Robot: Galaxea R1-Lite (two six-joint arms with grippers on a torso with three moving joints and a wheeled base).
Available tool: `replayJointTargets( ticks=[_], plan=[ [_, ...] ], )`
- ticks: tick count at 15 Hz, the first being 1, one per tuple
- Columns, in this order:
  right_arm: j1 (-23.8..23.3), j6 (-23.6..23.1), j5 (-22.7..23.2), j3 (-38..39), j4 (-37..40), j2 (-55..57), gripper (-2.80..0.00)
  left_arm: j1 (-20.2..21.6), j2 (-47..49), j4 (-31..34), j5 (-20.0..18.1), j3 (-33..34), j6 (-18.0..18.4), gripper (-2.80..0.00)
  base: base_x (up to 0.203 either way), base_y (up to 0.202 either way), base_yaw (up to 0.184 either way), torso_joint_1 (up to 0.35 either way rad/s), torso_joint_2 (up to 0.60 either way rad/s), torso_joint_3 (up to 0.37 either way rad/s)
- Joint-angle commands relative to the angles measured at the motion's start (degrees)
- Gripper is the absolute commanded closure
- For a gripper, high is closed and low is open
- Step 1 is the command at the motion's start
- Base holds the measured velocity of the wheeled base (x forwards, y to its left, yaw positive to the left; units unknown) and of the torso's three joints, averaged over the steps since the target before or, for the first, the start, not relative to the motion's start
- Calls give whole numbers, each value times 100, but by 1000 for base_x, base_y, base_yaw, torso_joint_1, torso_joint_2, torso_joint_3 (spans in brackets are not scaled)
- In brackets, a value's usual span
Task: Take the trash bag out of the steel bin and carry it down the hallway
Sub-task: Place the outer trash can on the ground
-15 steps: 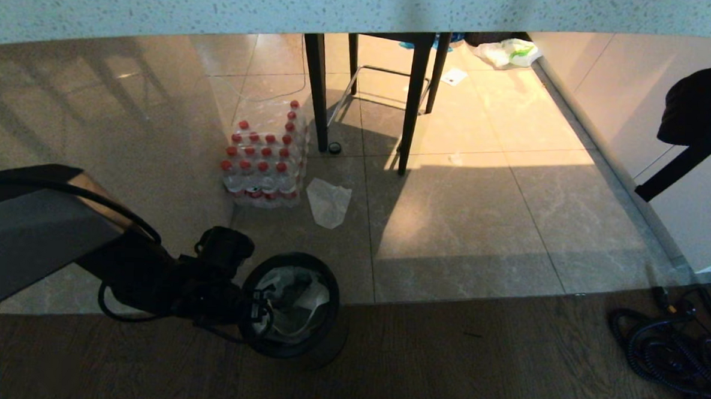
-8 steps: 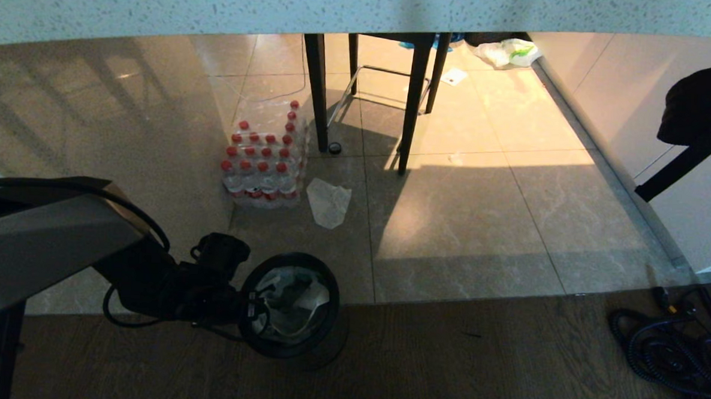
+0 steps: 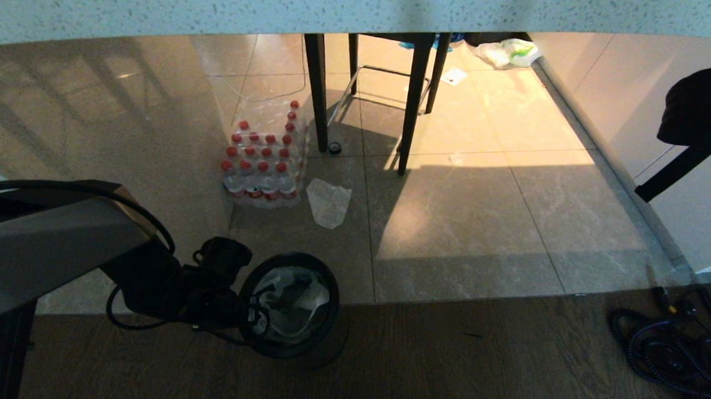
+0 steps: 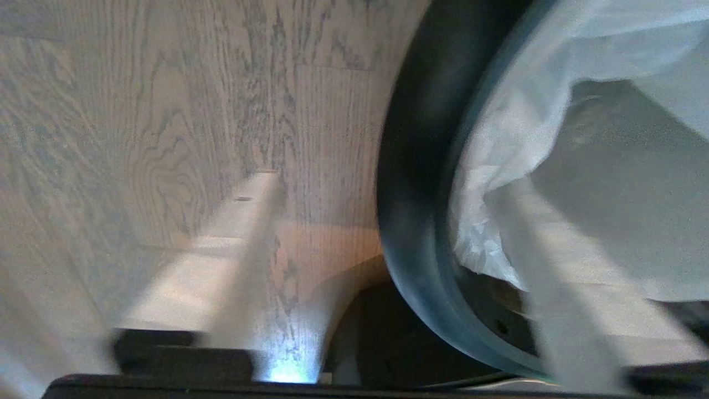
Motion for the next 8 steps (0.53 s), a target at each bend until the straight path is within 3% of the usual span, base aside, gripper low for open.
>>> replayJointTargets(
  ticks=[1,8],
  plan=[
    [1,4,4,211,-9,-2,0,0,14,-11,7,-2,14,0,0,0,0,0,0,0],
    [1,4,4,211,-1,-2,0,-27,-153,6,-2,33,23,0,0,0,0,0,0,0]
  ],
)
